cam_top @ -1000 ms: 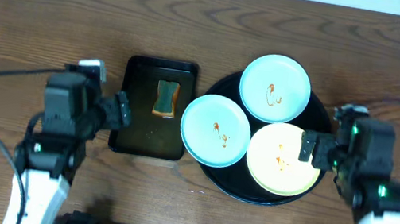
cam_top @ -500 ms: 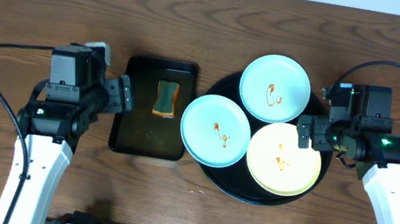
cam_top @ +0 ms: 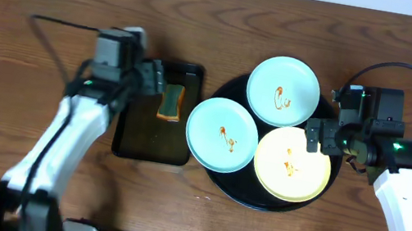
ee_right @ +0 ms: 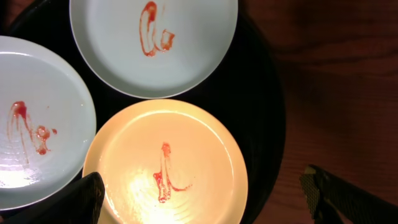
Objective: Clean dirty plates on tray and stack at the side
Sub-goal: 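Move the left gripper down over the sponge in the black tray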
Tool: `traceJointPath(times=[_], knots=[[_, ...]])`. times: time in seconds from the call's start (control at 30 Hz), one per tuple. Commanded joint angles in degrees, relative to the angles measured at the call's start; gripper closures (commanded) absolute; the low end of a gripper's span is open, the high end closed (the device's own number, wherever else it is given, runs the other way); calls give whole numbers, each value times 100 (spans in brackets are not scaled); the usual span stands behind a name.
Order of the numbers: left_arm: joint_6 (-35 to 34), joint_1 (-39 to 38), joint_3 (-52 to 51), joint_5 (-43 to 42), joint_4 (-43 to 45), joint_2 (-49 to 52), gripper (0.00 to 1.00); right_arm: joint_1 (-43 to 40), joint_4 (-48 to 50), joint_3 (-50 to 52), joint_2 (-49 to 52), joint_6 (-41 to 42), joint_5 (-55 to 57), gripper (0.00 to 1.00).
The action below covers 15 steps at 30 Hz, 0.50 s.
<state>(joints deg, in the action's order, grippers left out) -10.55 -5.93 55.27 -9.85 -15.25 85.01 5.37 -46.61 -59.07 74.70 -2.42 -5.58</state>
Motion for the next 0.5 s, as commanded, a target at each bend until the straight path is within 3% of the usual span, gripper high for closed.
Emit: traceJointPath(times=[0.0, 0.27, 0.47], knots=[[-4, -267, 101, 20, 173, 570, 21, -13, 9, -116, 4, -85, -28, 1], [-9, -682, 101, 44, 529, 1558, 26, -13, 4, -114, 7, -85, -28, 1], [-11, -793, 101, 42, 525, 1759, 38, -13, 7, -114, 7, -85, -28, 1]])
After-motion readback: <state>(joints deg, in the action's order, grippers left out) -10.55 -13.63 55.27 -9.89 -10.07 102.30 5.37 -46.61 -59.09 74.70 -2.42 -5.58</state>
